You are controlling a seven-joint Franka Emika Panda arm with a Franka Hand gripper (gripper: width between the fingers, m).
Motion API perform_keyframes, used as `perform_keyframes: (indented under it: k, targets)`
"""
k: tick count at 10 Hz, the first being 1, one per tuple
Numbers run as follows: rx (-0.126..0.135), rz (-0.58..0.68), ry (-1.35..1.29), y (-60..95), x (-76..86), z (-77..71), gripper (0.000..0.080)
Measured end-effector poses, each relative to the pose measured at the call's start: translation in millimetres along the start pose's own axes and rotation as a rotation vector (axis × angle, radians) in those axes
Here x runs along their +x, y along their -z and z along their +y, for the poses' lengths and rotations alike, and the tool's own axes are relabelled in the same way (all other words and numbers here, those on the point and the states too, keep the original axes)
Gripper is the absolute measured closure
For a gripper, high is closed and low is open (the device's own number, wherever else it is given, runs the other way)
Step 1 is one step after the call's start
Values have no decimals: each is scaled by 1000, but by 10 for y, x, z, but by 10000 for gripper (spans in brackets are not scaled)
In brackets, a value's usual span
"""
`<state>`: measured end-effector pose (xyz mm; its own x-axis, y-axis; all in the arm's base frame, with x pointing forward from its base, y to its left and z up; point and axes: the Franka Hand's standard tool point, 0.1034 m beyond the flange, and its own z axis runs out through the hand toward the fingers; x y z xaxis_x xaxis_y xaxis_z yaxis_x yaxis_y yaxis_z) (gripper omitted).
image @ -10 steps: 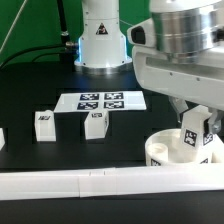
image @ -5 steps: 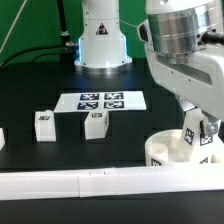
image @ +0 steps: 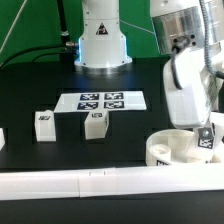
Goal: Assemble stool
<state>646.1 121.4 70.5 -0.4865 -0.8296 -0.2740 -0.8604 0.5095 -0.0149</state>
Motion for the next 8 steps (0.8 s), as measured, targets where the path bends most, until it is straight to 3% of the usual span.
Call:
perform_keyframes:
  k: [1,2,3,4,5,8]
  targets:
    - [11,-11,-29,-6,-12,11,462]
    - [7,-19,-46,-13,-26,27,404]
    - [5,-23,-27,-18,-37,38,254]
    - [5,-23,-16,-20,-38,40,254]
    - [4,-23,-1,-19,-48,48,167]
    - [-22,-43,294,249,-205,87,167]
